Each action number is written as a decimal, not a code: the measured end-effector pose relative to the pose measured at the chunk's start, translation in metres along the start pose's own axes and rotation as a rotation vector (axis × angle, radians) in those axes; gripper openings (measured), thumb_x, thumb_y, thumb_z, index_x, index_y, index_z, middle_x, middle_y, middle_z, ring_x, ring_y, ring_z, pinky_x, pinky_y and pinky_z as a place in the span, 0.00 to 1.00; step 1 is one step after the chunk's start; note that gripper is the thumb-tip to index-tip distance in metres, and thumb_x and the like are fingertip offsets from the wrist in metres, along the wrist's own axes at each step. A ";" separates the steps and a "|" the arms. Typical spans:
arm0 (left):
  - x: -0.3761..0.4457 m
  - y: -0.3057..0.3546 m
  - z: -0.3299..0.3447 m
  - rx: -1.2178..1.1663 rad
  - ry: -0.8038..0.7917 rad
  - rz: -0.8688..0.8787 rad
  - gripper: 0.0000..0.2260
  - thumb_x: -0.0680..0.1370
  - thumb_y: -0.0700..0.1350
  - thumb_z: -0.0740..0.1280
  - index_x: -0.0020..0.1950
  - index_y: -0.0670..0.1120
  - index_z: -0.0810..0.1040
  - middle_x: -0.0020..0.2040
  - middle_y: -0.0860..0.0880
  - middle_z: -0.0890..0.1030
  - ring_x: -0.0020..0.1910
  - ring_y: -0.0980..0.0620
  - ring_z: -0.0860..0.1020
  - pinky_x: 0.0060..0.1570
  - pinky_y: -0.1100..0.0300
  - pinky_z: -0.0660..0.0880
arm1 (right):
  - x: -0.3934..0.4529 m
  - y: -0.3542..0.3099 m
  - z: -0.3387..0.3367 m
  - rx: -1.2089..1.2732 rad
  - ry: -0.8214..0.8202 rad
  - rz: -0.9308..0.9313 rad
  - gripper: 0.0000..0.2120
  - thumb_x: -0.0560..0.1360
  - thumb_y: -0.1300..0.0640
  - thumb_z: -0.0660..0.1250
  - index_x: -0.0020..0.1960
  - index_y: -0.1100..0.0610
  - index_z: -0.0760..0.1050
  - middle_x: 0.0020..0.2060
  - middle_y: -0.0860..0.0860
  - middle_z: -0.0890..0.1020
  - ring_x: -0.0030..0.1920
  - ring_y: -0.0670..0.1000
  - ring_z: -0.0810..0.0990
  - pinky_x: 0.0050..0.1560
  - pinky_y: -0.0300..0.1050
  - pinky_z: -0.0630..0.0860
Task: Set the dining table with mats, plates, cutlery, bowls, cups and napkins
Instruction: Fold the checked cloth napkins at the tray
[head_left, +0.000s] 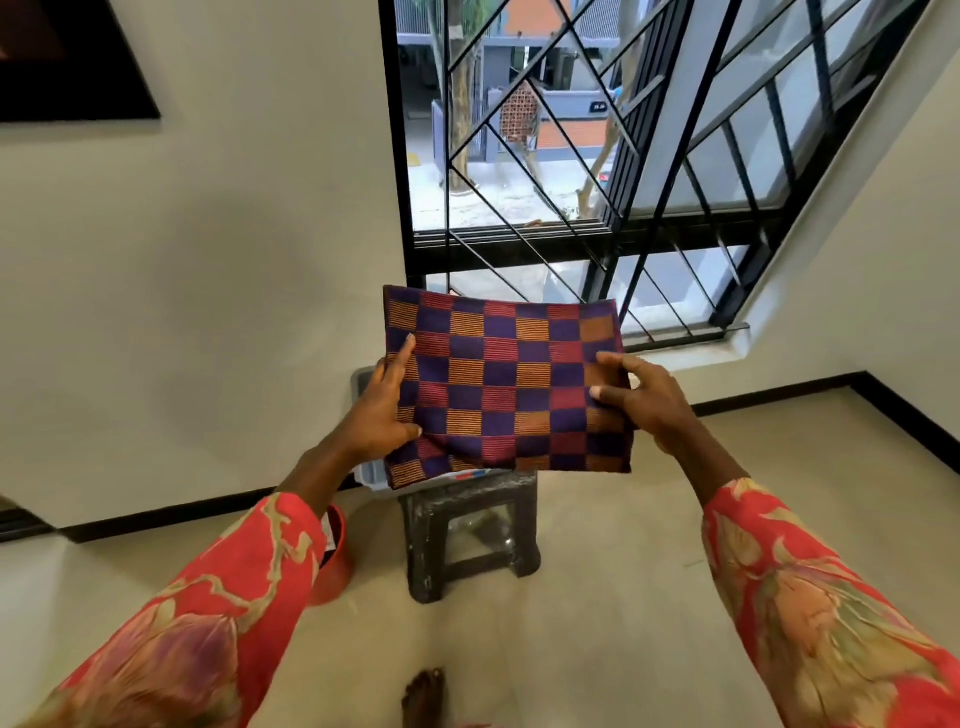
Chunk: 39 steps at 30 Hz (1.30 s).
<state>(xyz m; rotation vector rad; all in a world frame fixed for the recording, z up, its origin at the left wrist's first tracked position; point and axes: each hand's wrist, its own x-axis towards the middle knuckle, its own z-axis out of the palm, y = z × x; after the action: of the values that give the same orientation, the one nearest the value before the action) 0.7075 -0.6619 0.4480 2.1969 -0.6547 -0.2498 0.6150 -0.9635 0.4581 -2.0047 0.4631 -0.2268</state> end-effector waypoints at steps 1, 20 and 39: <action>-0.002 0.000 0.000 -0.020 -0.003 -0.014 0.49 0.72 0.30 0.69 0.74 0.58 0.38 0.76 0.45 0.51 0.74 0.43 0.58 0.65 0.45 0.69 | -0.001 -0.003 0.003 -0.018 -0.076 -0.007 0.33 0.70 0.63 0.72 0.71 0.53 0.65 0.66 0.52 0.70 0.65 0.54 0.71 0.63 0.57 0.73; -0.007 0.027 0.044 -0.526 -0.100 -0.089 0.29 0.80 0.46 0.60 0.77 0.56 0.49 0.76 0.49 0.58 0.73 0.49 0.61 0.70 0.46 0.63 | -0.045 -0.055 0.119 0.027 -0.506 -0.194 0.52 0.70 0.71 0.66 0.75 0.46 0.33 0.76 0.53 0.52 0.72 0.56 0.62 0.65 0.57 0.71; -0.024 0.014 0.024 -1.167 0.035 -0.334 0.22 0.71 0.25 0.50 0.52 0.45 0.73 0.46 0.43 0.79 0.45 0.45 0.79 0.36 0.54 0.81 | -0.046 -0.021 0.096 0.730 -0.340 0.340 0.13 0.78 0.49 0.61 0.58 0.53 0.75 0.55 0.56 0.82 0.57 0.57 0.79 0.55 0.54 0.76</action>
<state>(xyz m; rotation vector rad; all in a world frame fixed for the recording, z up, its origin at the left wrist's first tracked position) 0.6728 -0.6731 0.4422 1.1474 -0.0330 -0.5855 0.6120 -0.8583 0.4344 -1.1945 0.4154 0.1454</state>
